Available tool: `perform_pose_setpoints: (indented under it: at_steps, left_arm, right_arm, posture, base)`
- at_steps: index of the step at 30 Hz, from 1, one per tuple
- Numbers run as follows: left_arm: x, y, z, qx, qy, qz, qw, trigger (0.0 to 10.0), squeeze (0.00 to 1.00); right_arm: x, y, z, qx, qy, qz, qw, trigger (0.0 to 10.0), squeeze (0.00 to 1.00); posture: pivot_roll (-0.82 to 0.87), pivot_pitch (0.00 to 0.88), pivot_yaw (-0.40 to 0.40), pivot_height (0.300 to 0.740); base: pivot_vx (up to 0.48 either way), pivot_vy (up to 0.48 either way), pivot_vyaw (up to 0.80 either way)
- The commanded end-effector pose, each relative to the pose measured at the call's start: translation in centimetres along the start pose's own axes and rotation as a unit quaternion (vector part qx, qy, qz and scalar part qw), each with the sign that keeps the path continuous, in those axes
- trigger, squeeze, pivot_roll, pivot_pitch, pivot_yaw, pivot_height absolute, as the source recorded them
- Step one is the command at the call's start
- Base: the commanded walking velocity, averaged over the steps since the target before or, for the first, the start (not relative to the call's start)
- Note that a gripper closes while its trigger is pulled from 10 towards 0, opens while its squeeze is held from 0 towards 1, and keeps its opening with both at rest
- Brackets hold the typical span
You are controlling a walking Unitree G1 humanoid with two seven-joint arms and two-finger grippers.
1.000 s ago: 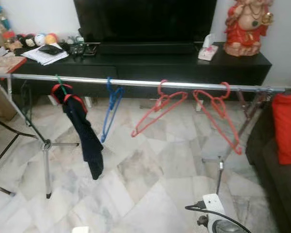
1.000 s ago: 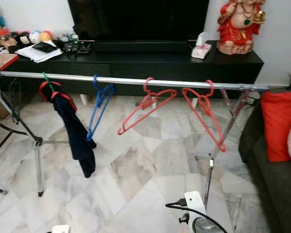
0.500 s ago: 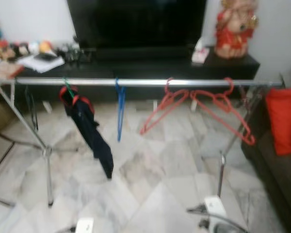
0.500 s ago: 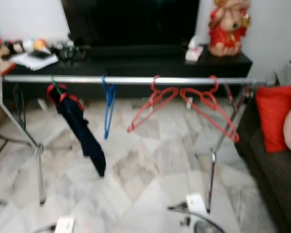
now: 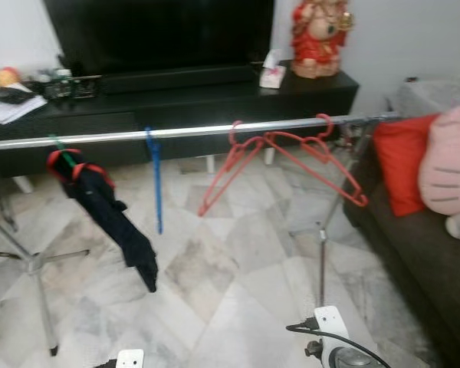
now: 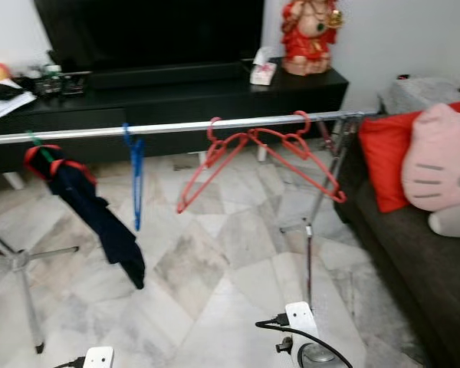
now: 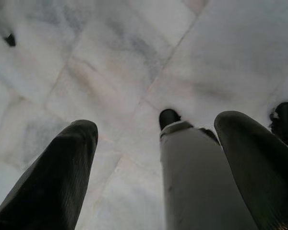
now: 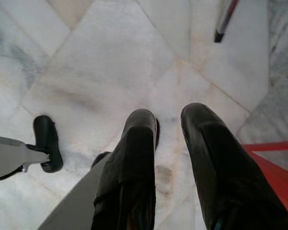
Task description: Hang hanger
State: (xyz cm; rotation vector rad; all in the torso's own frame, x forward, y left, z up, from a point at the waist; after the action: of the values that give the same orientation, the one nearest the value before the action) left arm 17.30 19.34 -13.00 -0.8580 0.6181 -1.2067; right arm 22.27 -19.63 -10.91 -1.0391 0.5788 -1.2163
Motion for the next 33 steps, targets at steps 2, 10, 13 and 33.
perform_pose_setpoints:
  at_steps: [2,10,13,33]
  left_arm:
    - [-0.3,-0.1,-0.4,-0.008,0.01,0.005,1.0,10.0,0.0]
    - [-1.2,-0.1,-0.4,-0.007,0.013,0.019,1.0,10.0,0.0]
    - [-2.4,-0.2,-0.4,-0.005,0.008,0.027,1.0,10.0,0.0]
    - [-4.4,-0.4,0.1,0.004,0.01,0.04,0.999,10.0,0.0]
  right_arm:
    - [-0.1,0.0,0.1,-0.002,-0.002,0.002,1.0,10.0,0.0]
    - [-0.1,0.0,0.1,-0.003,-0.002,0.003,1.0,10.0,0.0]
    - [-0.2,0.0,0.1,-0.004,-0.001,0.003,1.0,10.0,0.0]
    - [-0.1,0.0,0.1,-0.005,-0.002,0.005,1.0,10.0,0.0]
  posture:
    - [-0.08,0.0,0.045,0.74]
    - [-0.08,0.0,0.047,0.74]
    - [-0.08,0.0,0.046,0.74]
    - [-0.08,0.0,0.045,0.74]
  base:
    - [0.0,0.0,-0.72]
    - [0.0,-0.104,-0.71]
    - [0.0,0.0,-0.71]
    - [0.0,-0.072,-0.71]
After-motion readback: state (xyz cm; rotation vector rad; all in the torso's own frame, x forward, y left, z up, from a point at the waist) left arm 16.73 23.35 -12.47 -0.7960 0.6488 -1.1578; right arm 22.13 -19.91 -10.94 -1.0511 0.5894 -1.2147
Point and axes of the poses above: a point about 5 cm out from each wrist's last joint towards the gripper, its own y axis pointing out of the wrist towards the gripper, its own z axis along the axis of the wrist's last joint, x = y × z, the point moved 4 cm from there along y, pointing out of the wrist towards the gripper, and after that the axes turned 11 degrees about -y, right-handed, at the moved point
